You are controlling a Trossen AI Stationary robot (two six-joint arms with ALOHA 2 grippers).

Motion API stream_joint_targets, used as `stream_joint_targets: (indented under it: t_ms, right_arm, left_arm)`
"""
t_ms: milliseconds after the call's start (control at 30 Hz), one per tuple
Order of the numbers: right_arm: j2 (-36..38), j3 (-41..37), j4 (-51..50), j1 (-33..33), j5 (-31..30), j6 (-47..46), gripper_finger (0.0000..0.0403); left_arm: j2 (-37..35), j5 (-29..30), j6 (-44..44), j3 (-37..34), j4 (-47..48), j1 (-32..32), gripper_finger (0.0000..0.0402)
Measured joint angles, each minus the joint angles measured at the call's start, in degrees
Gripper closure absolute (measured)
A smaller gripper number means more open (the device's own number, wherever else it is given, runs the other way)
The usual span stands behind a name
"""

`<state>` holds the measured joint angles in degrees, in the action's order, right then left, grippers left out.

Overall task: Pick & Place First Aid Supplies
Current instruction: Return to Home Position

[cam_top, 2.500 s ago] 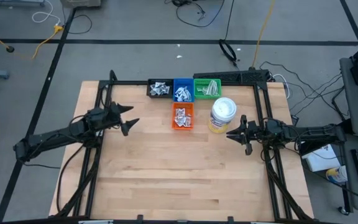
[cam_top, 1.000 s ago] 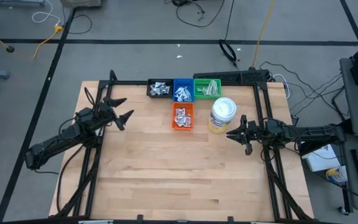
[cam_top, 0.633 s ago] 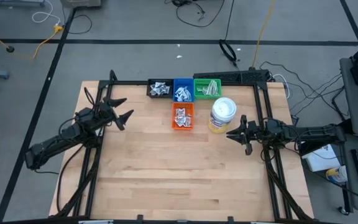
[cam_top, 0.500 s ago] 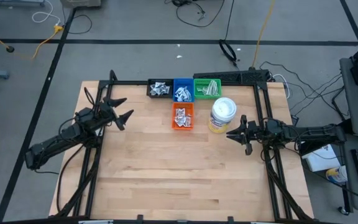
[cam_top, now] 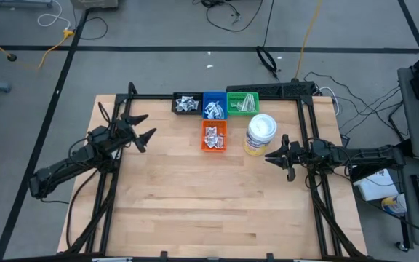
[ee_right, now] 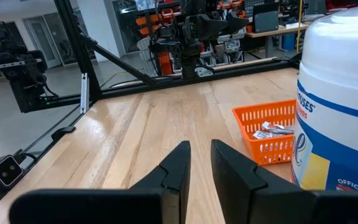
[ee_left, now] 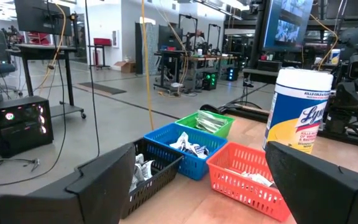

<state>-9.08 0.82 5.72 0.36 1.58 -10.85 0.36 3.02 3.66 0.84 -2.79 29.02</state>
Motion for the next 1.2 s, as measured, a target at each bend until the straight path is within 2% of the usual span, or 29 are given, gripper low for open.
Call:
stream_joint_targets:
  t_ms: [367,800,1200]
  right_arm:
    - [0.0,0.0,0.0,0.0,0.0,0.0,0.0344]
    - [0.0,0.0,0.0,0.0,0.0,0.0,0.0344]
    - [0.0,0.0,0.0,0.0,0.0,0.0,0.0344]
  left_arm:
    - [0.0,0.0,0.0,0.0,0.0,0.0,0.0019]
    - [0.0,0.0,0.0,0.0,0.0,0.0,0.0036]
    - [0.0,0.0,0.0,0.0,0.0,0.0,0.002]
